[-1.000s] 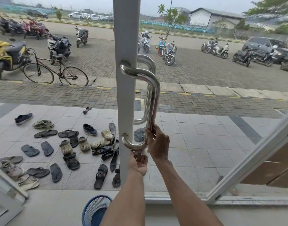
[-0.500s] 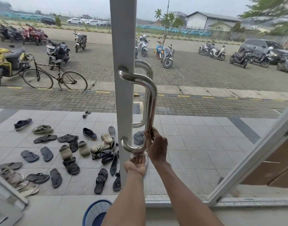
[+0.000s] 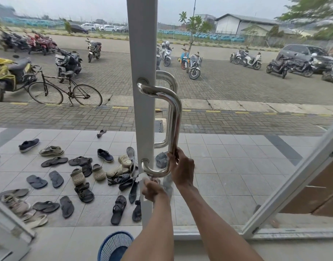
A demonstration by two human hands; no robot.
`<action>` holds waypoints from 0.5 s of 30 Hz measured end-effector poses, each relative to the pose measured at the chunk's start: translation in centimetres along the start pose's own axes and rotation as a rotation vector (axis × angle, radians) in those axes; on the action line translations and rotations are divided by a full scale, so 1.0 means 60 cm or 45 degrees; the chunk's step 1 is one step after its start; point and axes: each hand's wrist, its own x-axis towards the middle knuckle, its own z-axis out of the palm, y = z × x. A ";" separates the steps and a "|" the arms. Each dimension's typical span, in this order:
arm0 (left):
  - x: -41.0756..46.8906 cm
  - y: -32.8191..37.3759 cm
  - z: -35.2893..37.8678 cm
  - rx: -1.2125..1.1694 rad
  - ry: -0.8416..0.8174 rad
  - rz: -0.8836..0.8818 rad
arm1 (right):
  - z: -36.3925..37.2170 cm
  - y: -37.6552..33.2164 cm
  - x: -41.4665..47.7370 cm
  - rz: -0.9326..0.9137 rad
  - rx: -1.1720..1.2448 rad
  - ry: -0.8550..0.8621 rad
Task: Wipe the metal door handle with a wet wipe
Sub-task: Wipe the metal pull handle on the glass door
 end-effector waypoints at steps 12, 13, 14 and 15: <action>-0.021 -0.092 -0.034 1.297 -0.693 1.042 | 0.005 0.004 -0.004 0.015 0.038 0.007; -0.010 -0.096 -0.038 1.451 -0.713 1.121 | 0.005 0.004 -0.004 0.016 0.038 0.007; 0.001 -0.096 -0.043 1.575 -0.691 1.175 | 0.005 0.004 -0.004 0.017 0.036 0.011; 0.012 -0.093 -0.048 1.665 -0.642 1.222 | 0.004 0.004 -0.003 0.017 0.035 0.014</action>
